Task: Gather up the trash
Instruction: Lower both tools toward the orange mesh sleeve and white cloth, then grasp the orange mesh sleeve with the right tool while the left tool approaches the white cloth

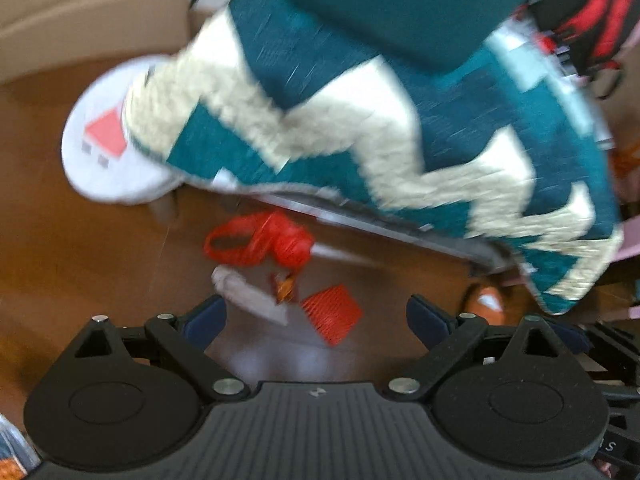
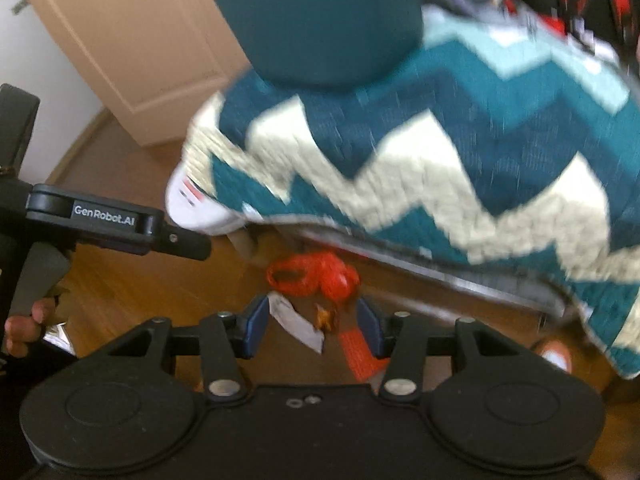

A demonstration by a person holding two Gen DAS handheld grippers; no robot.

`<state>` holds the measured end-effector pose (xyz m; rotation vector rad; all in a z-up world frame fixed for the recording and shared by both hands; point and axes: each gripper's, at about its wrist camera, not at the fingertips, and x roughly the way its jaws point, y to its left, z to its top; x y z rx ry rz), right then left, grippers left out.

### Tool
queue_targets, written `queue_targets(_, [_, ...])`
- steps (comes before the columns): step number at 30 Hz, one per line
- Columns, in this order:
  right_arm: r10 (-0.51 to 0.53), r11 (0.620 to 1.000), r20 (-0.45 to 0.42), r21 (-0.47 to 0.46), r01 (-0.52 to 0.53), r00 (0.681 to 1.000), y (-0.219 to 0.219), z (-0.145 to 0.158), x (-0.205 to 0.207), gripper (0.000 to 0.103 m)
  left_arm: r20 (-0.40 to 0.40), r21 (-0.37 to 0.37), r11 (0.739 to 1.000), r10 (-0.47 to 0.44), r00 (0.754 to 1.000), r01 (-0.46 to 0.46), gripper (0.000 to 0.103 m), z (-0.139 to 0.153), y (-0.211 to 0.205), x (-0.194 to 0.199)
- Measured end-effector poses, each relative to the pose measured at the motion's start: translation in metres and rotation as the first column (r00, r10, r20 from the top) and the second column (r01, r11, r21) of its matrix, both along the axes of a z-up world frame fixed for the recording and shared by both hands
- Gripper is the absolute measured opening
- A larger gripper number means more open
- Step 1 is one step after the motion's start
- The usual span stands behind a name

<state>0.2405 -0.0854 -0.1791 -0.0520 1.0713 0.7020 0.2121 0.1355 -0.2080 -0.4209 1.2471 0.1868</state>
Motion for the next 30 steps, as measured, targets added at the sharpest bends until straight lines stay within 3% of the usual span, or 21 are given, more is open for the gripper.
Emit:
queue_targets(4, [-0.007,0.999,-0.094,-0.042,0.003,0.996,0.005,-0.052,0.017,0.049,-0.115,-0.009,0.997,0.07,0.991,-0.072,0.097,-0.056,0.016,0.015])
queue_targets(9, [-0.008,0.995,-0.17,-0.098,-0.009,0.985,0.018,-0.114,0.039,0.049,-0.232,-0.029,0.981,0.18,0.956,-0.192,0.097,-0.118,0.038,0.036])
queue_targets(20, [0.06,0.967,-0.277,-0.222,-0.124,0.959,0.041,-0.236,0.065,0.049,-0.4,-0.006,0.958,0.259,0.879,-0.285,0.097,-0.243,0.057,0.067])
queue_targets(25, [0.066,0.959,-0.321,-0.242,-0.149,0.945,0.047,-0.28,0.075,0.049,-0.45,-0.035,0.937,0.296,0.843,-0.347,0.097,-0.295,0.066,0.072])
queue_targets(30, [0.082,0.948,-0.34,-0.263,-0.179,0.937,0.054,-0.314,0.081,0.049,-0.477,-0.017,0.92,0.337,0.812,-0.392,0.097,-0.329,0.075,0.073])
